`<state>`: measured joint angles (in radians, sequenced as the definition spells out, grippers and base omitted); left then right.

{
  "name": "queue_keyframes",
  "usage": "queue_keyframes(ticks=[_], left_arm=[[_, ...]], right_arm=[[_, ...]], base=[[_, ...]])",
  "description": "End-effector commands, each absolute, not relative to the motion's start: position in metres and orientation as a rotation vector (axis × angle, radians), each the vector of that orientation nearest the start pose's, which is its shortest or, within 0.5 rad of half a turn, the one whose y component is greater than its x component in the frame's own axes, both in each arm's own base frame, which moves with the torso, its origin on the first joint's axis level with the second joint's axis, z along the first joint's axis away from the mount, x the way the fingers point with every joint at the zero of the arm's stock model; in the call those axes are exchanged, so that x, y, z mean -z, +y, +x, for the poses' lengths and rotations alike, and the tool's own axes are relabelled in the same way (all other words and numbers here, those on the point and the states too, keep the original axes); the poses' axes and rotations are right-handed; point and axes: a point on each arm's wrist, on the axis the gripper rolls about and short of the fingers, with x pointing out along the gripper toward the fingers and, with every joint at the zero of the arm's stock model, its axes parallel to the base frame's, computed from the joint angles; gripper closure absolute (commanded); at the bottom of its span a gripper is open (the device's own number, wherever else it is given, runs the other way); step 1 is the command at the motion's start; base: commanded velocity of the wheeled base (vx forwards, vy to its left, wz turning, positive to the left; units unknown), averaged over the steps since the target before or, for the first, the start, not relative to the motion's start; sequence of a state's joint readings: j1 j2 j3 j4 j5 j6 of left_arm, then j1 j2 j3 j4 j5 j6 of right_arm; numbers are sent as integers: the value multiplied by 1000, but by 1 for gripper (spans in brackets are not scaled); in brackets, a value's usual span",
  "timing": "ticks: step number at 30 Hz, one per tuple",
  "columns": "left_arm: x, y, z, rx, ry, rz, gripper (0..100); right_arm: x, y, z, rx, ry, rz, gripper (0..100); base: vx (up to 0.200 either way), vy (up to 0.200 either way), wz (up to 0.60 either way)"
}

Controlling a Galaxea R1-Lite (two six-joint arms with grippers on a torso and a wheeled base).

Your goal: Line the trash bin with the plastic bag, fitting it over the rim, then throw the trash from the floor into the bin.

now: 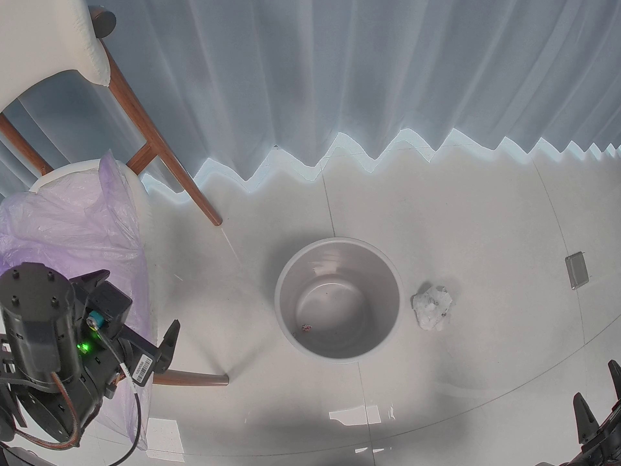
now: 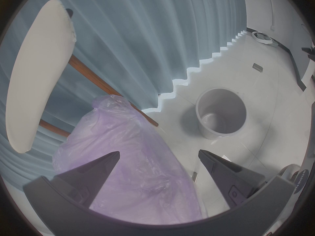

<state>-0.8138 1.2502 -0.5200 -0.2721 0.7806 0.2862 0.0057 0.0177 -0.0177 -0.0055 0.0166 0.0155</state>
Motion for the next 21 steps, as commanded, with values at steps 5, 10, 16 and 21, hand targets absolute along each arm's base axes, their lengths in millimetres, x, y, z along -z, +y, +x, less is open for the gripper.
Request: queue_keyframes(ticks=[5,10,16,21], left_arm=[[-173,-120,138,55,354,654,0],[-174,-119,139,38,353,669,0],[-171,-109,146,-9,382,686,0],[-172,-107,148,-23,386,678,0]], right_arm=[[-76,0,-23,-23,-6,15,0],[-76,0,-23,-23,-6,15,0],[-76,0,-23,-23,-6,15,0],[-76,0,-23,-23,-6,14,0]], base=[[0,0,0],[0,0,0],[0,0,0],[0,0,0]])
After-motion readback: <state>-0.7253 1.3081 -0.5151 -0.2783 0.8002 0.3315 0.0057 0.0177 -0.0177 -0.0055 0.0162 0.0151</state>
